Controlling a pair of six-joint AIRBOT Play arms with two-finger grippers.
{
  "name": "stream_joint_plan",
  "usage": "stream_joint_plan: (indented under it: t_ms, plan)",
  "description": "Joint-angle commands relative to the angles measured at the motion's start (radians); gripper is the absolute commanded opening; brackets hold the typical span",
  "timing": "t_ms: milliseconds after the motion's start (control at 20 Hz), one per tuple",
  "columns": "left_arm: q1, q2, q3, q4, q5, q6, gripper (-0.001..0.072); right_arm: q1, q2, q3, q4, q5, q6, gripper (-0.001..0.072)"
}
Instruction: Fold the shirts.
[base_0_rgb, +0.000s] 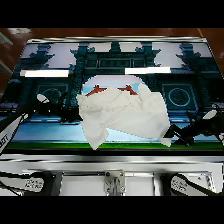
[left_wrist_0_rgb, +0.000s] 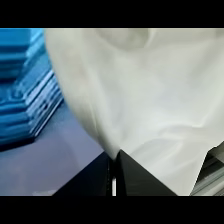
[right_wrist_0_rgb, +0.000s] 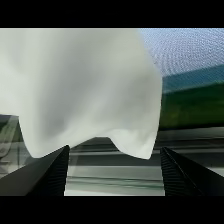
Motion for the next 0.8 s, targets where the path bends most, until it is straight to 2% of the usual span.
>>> stream_joint_plan:
  t_ms: [0,100,200,250,350,400,450,600,750]
  plan:
    - [0.0,0.026,0.001,0.0,-0.003,0.005,0.0043,0.0,0.0,-0.029,-0.019,-0.08,0.004,0.0682]
    - [0.0,0.026,0.001,-0.001,-0.003,0.005,0.0043,0.001,-0.024,-0.032,-0.008,-0.097,0.02,0.0682]
    - [0.0,0.027,0.001,-0.002,-0.005,0.004,0.0043,0.001,-0.077,-0.044,0.07,-0.111,0.013,0.0681]
    - [0.0,0.026,0.003,-0.001,-0.013,0.005,0.0043,0.001,-0.1,-0.046,0.113,-0.124,0.003,0.0641]
    - [0.0,0.028,0.018,-0.001,-0.023,0.005,0.0043,0.0,-0.107,-0.045,0.178,-0.153,-0.014,0.0206]
    - [0.0,0.031,0.035,-0.001,-0.021,0.013,0.0042,0.0,-0.105,-0.041,0.207,-0.163,-0.021,0.0104]
    - [0.0,0.034,0.06,0.0,-0.019,0.02,0.0042,0.0,-0.1,-0.034,0.225,-0.161,-0.04,0.0069]
    - [0.013,0.077,0.181,0.0,-0.029,0.019,0.004,0.0,-0.048,0.037,0.249,-0.09,-0.137,0.0068]
    - [0.027,0.206,0.359,0.029,-0.029,0.019,0.004,0.0,0.116,0.221,0.262,-0.003,-0.218,0.0068]
